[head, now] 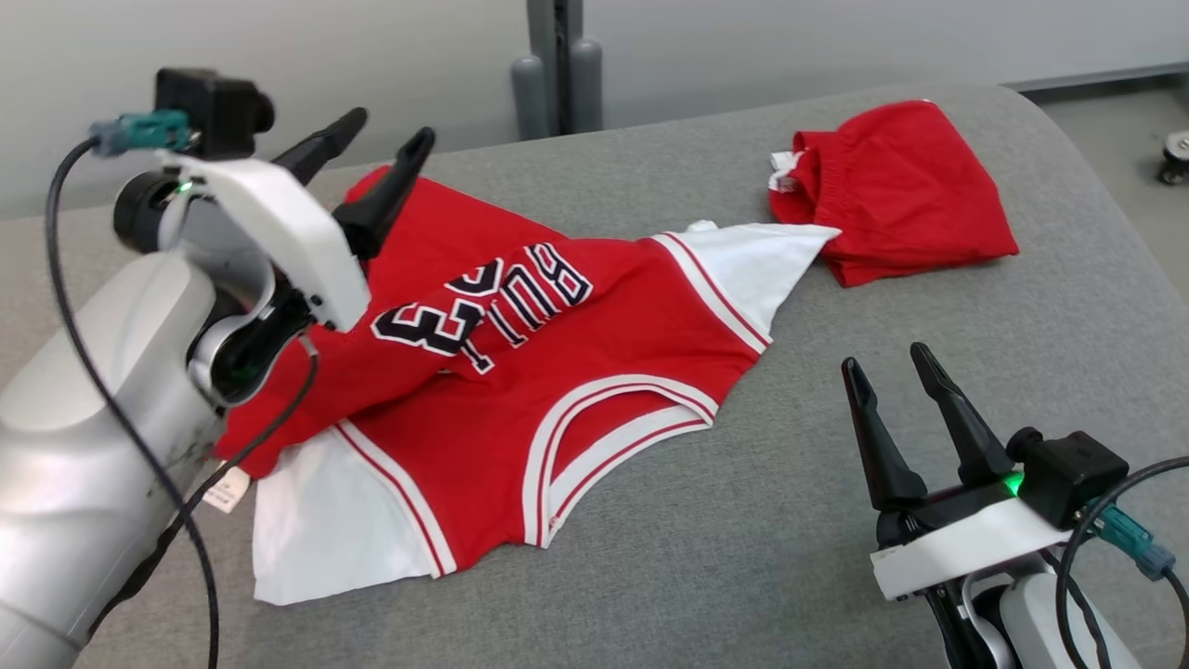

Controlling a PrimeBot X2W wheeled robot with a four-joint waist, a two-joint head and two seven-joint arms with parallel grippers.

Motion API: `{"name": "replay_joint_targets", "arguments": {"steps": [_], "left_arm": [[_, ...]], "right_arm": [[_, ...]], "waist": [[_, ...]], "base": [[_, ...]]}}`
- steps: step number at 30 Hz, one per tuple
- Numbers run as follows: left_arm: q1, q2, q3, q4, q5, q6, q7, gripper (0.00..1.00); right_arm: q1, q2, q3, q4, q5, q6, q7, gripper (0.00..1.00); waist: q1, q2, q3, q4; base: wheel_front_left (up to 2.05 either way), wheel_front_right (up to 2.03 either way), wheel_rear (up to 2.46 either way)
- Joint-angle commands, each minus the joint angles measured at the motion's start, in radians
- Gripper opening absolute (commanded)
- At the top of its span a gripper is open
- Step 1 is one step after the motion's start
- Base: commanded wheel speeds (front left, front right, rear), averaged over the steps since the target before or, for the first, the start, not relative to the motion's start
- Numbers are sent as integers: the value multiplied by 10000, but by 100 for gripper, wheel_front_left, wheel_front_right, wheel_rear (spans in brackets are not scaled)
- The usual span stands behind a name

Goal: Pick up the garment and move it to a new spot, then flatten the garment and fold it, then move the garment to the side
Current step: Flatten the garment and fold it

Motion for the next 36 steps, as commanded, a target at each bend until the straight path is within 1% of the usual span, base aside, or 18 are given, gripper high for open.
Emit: {"name": "replay_joint_targets", "arguments": {"steps": [1, 3, 4, 10, 13, 15, 17, 19, 21, 23, 26, 31, 36], "left_arm": [[419, 227, 172, -334, 57, 232, -454, 100], [850, 538, 356, -749, 125, 539, -971, 100], [850, 538, 356, -749, 125, 539, -971, 100], [2501, 1307, 908, -2141, 245, 1723, -2557, 100], [3489, 1551, 1393, -2804, 424, 2420, -3062, 100], [4210, 1611, 1786, -3239, 674, 2845, -3182, 100], [4849, 1530, 2494, -3818, 1074, 3226, -3209, 100], [5673, 1290, 3326, -4434, 1817, 3513, -3207, 100], [6566, 935, 4084, -4913, 2493, 3697, -3200, 100], [7300, 566, 4785, -5319, 3131, 3738, -3202, 100], [8280, -27, 5495, -5660, 3879, 3600, -3204, 100], [9202, -793, 6309, -5790, 4901, 3066, -3205, 100], [9852, -1587, 6936, -5516, 5728, 2562, -3206, 100]], "right_arm": [[182, -111, -65, -30, -46, 3, -30, 100], [291, -141, -122, -77, -51, 3, -30, 100], [291, -141, -122, -77, -51, 3, -30, 100], [668, -197, -313, -239, -98, 3, -30, 100], [826, -166, -454, -351, -112, 3, -30, 100], [946, -113, -524, -454, -134, 3, -30, 100], [1024, -85, -557, -529, -162, 3, -31, 100], [1116, -79, -573, -566, -174, 3, -30, 100], [1178, -83, -587, -577, -185, 3, -30, 100], [1192, -70, -589, -617, -200, 3, -30, 100], [1332, -38, -667, -715, -205, 3, -30, 100], [1502, -40, -839, -993, -338, 3, -30, 100], [1638, 9, -968, -1285, -465, 3, -30, 100]], "waist": [[0, 0, -198, 261], [0, 0, -265, 355], [0, 0, -265, 355], [0, 0, -440, 570], [0, 0, -491, 626], [0, 0, -498, 661], [0, 0, -490, 693], [0, 0, -493, 724], [0, 0, -525, 747], [0, 0, -594, 767], [0, 0, -689, 821], [0, 0, -724, 933], [0, 0, -753, 983]], "base": [[0, 0, 0], [0, 0, 0], [0, 0, 0], [0, 0, 0], [0, 0, 0], [0, 0, 0], [0, 0, 0], [0, 0, 0], [0, 0, 0], [0, 0, 0], [0, 0, 0], [0, 0, 0], [0, 0, 0]]}}
